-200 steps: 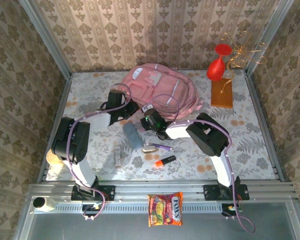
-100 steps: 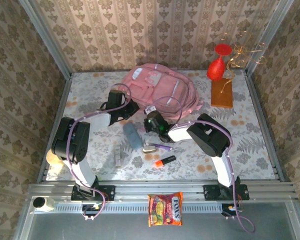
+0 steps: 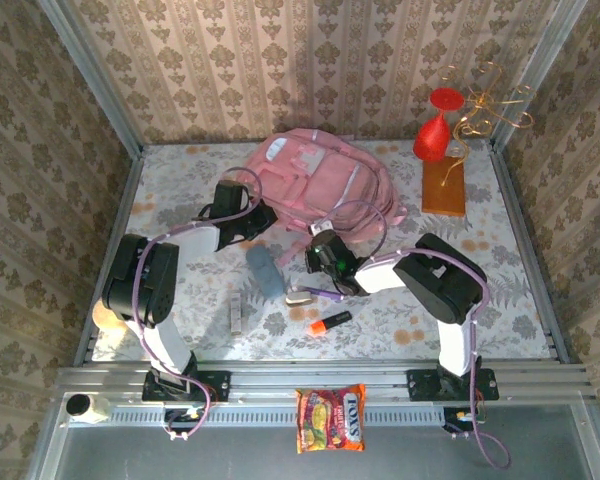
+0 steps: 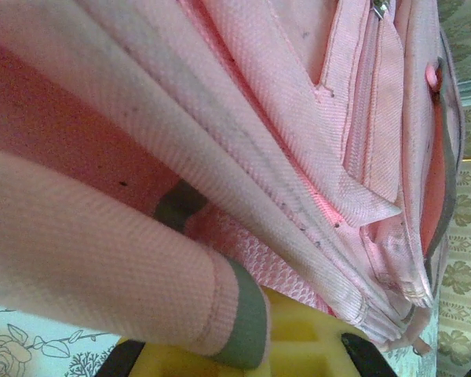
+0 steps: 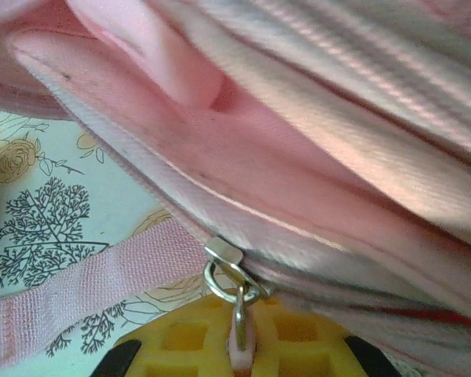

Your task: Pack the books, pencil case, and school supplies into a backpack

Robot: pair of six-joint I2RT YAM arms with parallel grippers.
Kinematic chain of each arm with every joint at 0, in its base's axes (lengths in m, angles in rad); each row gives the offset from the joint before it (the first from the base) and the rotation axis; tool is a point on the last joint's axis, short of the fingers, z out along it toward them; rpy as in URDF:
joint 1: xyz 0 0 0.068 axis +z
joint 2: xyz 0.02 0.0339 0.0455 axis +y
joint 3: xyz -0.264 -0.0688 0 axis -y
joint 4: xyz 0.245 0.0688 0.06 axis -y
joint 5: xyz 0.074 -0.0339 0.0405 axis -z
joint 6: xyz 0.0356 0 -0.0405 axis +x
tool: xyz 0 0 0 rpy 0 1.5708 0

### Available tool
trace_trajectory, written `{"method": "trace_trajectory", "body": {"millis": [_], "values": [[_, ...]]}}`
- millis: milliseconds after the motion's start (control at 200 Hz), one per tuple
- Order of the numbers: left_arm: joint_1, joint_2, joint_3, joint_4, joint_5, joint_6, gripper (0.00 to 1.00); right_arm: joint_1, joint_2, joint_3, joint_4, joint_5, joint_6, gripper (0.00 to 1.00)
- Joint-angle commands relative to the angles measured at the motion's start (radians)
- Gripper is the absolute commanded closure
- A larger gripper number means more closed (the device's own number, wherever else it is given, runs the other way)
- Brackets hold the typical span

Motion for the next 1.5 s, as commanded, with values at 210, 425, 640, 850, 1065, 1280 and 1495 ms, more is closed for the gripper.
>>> {"method": "trace_trajectory", "body": {"millis": [210,425,640,850,1065,1280,1495], "values": [[0.059,-0.036,-0.010,0.023,-0.017,0.069,1.00,-0.062,-0.146,-0.123,-0.101,-0.117,0.075,1.00],[0.121,-0.037,-0.012,-0.010,-0.032,0.128,1.00,-0.137,-0.215,-0.170,-0.213,-0.204,0.075,1.00],[0.159,-0.029,0.016,-0.061,-0.069,0.201,1.00,-0.199,-0.280,-0.186,-0.281,-0.234,0.085,1.00],[0.184,0.021,0.081,-0.105,-0.061,0.261,1.00,-0.201,-0.312,-0.161,-0.287,-0.340,0.079,1.00],[0.179,-0.030,0.074,-0.101,-0.079,0.317,0.57,-0.193,-0.335,-0.082,-0.303,-0.487,0.093,1.00],[0.138,-0.176,0.000,-0.130,-0.172,0.456,0.38,-0.193,-0.338,-0.011,-0.391,-0.586,0.094,1.00],[-0.117,-0.340,-0.086,-0.008,-0.291,0.783,0.30,-0.205,-0.334,0.057,-0.503,-0.647,0.048,1.00]]}}
